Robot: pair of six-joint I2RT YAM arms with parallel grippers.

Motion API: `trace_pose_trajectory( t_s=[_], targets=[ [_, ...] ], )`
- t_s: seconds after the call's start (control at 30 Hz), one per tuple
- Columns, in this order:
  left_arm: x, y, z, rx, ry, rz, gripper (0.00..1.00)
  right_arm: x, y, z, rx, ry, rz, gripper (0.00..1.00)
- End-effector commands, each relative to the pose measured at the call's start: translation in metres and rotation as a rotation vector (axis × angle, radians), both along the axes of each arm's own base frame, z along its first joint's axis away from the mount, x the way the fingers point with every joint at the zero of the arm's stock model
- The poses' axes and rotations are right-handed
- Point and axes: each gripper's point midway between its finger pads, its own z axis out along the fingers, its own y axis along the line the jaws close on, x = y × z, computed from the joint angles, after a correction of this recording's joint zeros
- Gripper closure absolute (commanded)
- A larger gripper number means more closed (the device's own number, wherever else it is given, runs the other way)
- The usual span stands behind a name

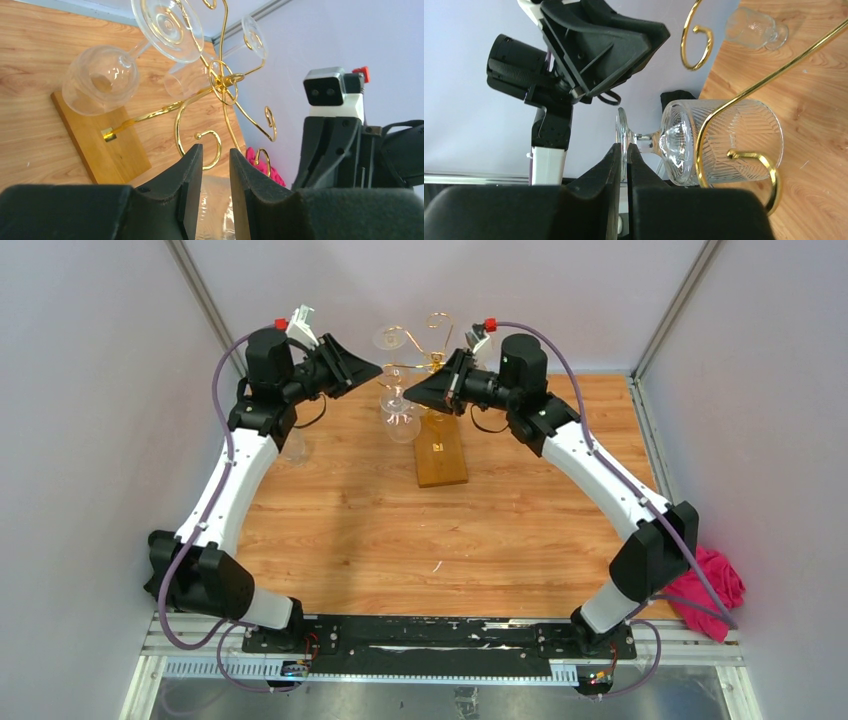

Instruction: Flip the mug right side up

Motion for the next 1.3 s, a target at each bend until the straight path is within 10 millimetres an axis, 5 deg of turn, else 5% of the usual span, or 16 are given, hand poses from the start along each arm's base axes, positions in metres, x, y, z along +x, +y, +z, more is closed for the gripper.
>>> trace_pose_trajectory(
  t_s=[0.0,0.2,0.33,0.5,0.77,1.07,1.17,1.27],
  targets=[
    [-0.016,0.004,0.018,0.029,-0.049,0.013,0.68,-0.041,-0.011,0.055,0.094,-0.175,0.062,1.00],
    [-0.044,0.012,0.036,0.056,-0.130,0.026,0.63,-0.084,-0.043,0.090,0.099,-0.352,0.042,1.00],
    [-0.079,0.008,0.043,0.069,-0.221,0.002,0.58,-0.103,-0.079,0.091,-0.011,-0.458,-0.098,1.00],
    [-0.129,-0.032,0.054,0.031,-0.373,-0.200,0.52,-0.135,-0.107,0.117,0.000,-0.559,-0.145,1.00],
    [-0.182,-0.071,0.078,-0.069,-0.616,-0.429,0.50,-0.169,-0.113,0.139,0.130,-0.611,-0.078,1.00],
    [-0.240,-0.064,0.116,-0.425,-0.916,-0.616,0.35,-0.201,-0.122,0.170,0.259,-0.713,-0.016,1.00],
    [-0.246,-0.064,0.113,-0.530,-0.912,-0.710,0.29,-0.207,-0.122,0.175,0.282,-0.718,0.005,1.00],
    [-0.231,-0.072,0.103,-0.528,-0.874,-0.714,0.27,-0.210,-0.122,0.178,0.307,-0.716,0.025,1.00]
  ],
)
